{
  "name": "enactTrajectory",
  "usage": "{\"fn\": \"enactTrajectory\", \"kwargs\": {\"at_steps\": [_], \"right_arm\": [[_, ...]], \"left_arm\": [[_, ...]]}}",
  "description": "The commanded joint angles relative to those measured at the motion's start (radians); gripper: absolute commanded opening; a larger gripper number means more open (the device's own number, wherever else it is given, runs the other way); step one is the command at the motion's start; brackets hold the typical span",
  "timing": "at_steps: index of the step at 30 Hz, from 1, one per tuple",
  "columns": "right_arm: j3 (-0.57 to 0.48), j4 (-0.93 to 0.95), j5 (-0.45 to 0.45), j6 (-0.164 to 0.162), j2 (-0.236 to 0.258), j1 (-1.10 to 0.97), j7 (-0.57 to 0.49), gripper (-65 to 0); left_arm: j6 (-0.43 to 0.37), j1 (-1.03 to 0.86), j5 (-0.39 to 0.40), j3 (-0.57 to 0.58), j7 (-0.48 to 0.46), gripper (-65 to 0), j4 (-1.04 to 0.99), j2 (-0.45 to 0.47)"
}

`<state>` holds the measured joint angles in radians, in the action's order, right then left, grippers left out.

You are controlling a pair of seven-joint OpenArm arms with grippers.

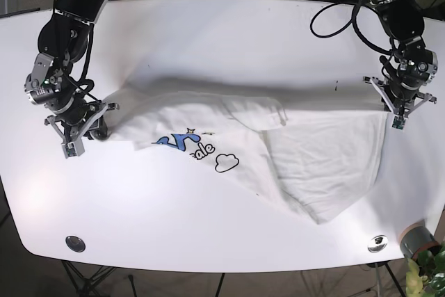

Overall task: Fold the T-shirt properly
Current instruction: 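Hold the T-shirt with the left gripper and regrasp its edge with the right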

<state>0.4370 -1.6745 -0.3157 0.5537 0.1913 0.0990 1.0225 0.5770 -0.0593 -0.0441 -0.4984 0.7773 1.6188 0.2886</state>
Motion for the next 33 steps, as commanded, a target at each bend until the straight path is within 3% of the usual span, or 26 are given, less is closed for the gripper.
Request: {"fn": "enactTrajectory", "kwargs": {"at_steps": [1, 4, 8, 12, 20, 25, 33], "right_arm": [[0.001, -0.052, -0.01, 0.001, 0.014, 0.009, -0.024, -43.1], [0.0, -0.12, -0.01, 0.001, 0.012, -0.017, -0.024, -27.4], [-0.002, -0.229, -0.01, 0.004, -0.022, -0.041, -0.024, -15.1], [-0.03, -0.303, -0.01, 0.007, -0.045, -0.066, -0.023, -14.1], [-0.221, -0.345, -0.021, 0.009, -0.06, -0.163, -0.028, -14.1], [-0.304, -0.344, -0.036, 0.006, -0.097, -0.207, -0.031, -14.1], [-0.323, -0.342, -0.035, -0.004, -0.117, -0.239, -0.031, -14.1]], "left_arm": [[-0.007, 0.006, 0.003, -0.006, -0.017, -65.0, 0.022, 0.018], [-0.005, 0.003, 0.003, -0.006, -0.019, -65.0, 0.022, 0.011], [-0.005, 0.003, 0.003, -0.007, -0.019, -65.0, 0.022, -0.009], [-0.005, 0.003, 0.003, -0.007, -0.019, -65.0, 0.022, -0.01], [0.01, 0.003, 0.003, -0.007, -0.019, -65.0, 0.022, -0.01], [0.027, 0.006, 0.002, -0.007, -0.019, -65.0, 0.022, -0.01], [0.027, 0.008, 0.002, -0.004, -0.019, -65.0, 0.022, -0.01]]}}
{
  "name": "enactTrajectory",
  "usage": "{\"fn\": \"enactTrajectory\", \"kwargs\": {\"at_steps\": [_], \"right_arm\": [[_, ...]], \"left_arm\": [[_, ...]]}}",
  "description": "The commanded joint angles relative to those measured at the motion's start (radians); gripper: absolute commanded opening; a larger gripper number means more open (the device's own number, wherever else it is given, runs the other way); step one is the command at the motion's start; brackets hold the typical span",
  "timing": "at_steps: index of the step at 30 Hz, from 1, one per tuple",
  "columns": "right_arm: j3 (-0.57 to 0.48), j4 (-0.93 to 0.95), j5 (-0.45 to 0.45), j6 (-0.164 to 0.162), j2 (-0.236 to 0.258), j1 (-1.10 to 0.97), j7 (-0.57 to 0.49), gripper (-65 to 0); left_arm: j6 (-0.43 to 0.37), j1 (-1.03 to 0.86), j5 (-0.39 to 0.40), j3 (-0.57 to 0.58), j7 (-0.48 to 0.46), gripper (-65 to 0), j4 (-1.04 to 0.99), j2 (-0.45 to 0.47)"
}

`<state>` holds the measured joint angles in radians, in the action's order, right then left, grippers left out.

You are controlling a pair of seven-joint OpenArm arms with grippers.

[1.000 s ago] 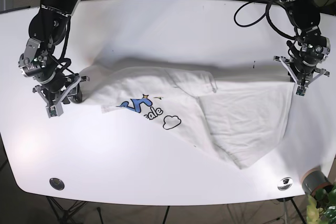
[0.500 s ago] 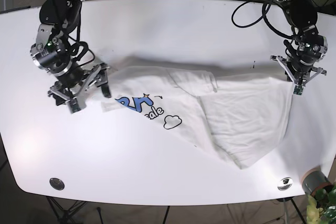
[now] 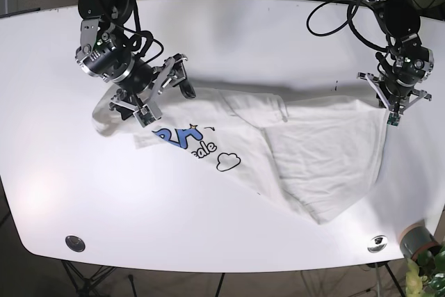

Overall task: Fold the T-shirt properly
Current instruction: 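Hold the T-shirt with the left gripper and regrasp its edge with the right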

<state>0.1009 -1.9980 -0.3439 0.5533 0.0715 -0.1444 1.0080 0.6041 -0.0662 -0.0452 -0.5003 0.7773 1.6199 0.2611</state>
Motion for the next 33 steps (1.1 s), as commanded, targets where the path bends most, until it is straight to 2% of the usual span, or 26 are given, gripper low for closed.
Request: {"fn": "enactTrajectory", "kwargs": {"at_steps": [1, 3, 6, 13, 27, 29, 31, 33], "right_arm": [[0.029, -0.019, -0.007, -0.012, -0.006, -0.004, -0.016, -14.1], [0.092, -0.019, -0.008, -0.042, -0.046, -0.025, -0.016, -14.1], [0.158, -0.01, -0.016, -0.042, -0.089, -0.044, -0.016, -14.1], [0.193, 0.078, -0.017, -0.042, -0.14, -0.048, -0.018, -14.1], [0.205, 0.223, -0.019, -0.04, -0.155, 0.006, -0.053, -14.4], [0.205, 0.223, -0.019, -0.04, -0.172, 0.015, -0.053, -18.5], [0.205, 0.223, -0.019, -0.04, -0.175, 0.018, -0.053, -26.0], [0.202, 0.223, -0.019, -0.04, -0.18, 0.018, -0.053, -36.5]], "left_arm": [[0.0, 0.015, 0.003, -0.002, -0.019, -65.0, 0.021, 0.017], [0.0, 0.015, 0.003, -0.002, -0.019, -65.0, 0.021, 0.017], [0.001, 0.015, 0.003, 0.001, -0.019, -65.0, 0.021, 0.017], [0.001, 0.016, 0.003, 0.002, -0.019, -65.0, 0.021, 0.017], [0.001, 0.016, 0.003, 0.002, -0.019, -65.0, 0.02, 0.017], [0.001, 0.016, 0.003, 0.002, -0.019, -65.0, 0.02, 0.017], [0.001, 0.016, 0.003, 0.002, -0.019, -65.0, 0.02, 0.017], [0.001, 0.016, 0.003, 0.002, -0.019, -65.0, 0.02, 0.017]]}}
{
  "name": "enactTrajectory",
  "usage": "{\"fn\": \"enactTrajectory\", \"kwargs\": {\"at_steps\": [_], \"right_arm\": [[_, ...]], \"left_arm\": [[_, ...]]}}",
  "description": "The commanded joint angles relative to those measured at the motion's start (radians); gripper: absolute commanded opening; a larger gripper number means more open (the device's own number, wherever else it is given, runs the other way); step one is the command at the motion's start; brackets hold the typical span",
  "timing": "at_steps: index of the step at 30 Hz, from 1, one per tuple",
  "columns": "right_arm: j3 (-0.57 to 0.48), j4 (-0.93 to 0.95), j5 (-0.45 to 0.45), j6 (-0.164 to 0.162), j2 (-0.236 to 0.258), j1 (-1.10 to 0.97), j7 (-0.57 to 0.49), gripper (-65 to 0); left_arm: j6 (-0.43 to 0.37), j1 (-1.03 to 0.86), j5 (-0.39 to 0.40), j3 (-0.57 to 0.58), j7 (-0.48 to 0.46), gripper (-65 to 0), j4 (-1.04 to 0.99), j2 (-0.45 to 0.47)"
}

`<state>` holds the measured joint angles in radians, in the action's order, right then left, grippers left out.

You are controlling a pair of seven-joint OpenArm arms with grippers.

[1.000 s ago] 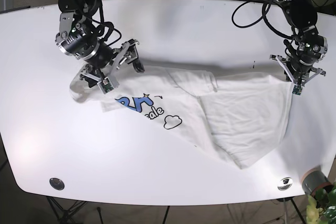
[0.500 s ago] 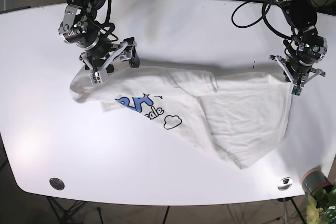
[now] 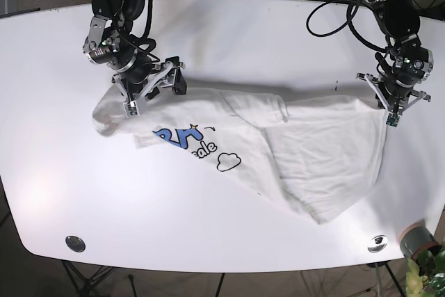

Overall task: Fold the T-shirt properly
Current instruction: 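Hold the T-shirt with the left gripper and regrasp its edge with the right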

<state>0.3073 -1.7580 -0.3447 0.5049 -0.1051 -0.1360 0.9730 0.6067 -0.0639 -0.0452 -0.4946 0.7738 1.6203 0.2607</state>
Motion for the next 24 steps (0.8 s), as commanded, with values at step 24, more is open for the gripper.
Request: {"fn": "enactTrajectory", "kwargs": {"at_steps": [24], "right_arm": [[-0.001, -0.265, -0.247, -0.001, 0.064, -0.136, -0.01, -63.1]], "left_arm": [[-0.001, 0.016, 0.005, -0.003, -0.012, -65.0, 0.168, 0.018]]}}
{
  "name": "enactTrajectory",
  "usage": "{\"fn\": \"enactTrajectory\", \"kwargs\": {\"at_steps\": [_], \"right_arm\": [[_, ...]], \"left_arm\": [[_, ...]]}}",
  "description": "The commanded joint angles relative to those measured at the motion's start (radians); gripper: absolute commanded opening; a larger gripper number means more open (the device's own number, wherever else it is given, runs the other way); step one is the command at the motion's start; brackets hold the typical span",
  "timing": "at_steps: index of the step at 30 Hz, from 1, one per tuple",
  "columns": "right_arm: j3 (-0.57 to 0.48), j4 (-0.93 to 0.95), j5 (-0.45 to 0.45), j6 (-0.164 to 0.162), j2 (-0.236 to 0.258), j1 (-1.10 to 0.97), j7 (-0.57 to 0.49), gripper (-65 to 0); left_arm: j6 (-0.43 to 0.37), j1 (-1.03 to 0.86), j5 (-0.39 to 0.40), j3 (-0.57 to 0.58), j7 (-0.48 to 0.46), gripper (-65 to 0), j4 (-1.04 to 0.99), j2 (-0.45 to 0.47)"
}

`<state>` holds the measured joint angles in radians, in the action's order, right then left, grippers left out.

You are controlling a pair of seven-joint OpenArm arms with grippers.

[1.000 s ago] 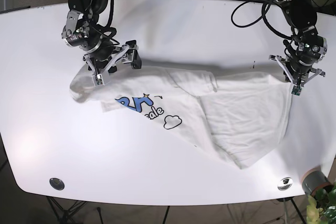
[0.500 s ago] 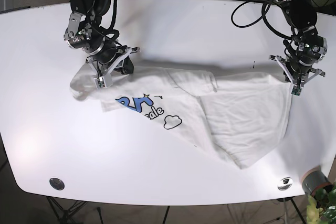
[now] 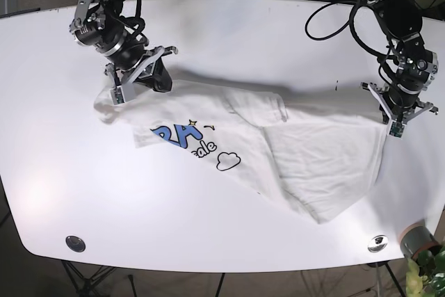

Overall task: Fold the T-shirt properly
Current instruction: 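Hold the T-shirt with the left gripper and regrasp its edge with the right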

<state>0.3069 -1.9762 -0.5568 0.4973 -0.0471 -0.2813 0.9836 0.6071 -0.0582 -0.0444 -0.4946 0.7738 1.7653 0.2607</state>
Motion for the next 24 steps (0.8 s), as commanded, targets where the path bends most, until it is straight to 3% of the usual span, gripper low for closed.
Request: {"fn": "enactTrajectory", "kwargs": {"at_steps": [1, 6, 8, 10, 12, 17, 24], "right_arm": [[-0.001, -0.051, -0.045, 0.007, 0.013, 0.009, -0.021, -63.1], [-0.002, -0.048, -0.098, 0.002, 0.062, 0.021, -0.019, -62.9], [-0.002, -0.047, -0.099, -0.033, 0.063, 0.026, -0.007, -60.6], [-0.004, -0.047, -0.099, -0.071, 0.063, 0.02, -0.004, -53.7], [-0.002, -0.039, -0.104, -0.09, 0.06, 0.009, -0.004, -42.8], [-0.001, 0.053, -0.11, -0.091, 0.056, -0.011, -0.048, -23.3], [-0.002, 0.229, -0.108, -0.09, 0.037, 0.037, -0.079, -21.9]], "left_arm": [[-0.002, 0.01, 0.004, -0.003, -0.012, -65.0, 0.023, 0.018], [-0.002, 0.005, 0.004, -0.003, -0.012, -65.0, 0.023, 0.018], [-0.002, 0.005, 0.002, -0.003, -0.012, -65.0, 0.021, 0.018], [-0.002, 0.004, 0.002, -0.003, -0.012, -65.0, 0.021, 0.019], [-0.002, 0.002, 0.002, -0.006, -0.012, -65.0, 0.021, 0.019], [-0.002, 0.002, 0.001, -0.005, -0.012, -65.0, 0.02, 0.018], [-0.002, 0.002, 0.002, -0.005, -0.012, -65.0, 0.018, 0.018]]}}
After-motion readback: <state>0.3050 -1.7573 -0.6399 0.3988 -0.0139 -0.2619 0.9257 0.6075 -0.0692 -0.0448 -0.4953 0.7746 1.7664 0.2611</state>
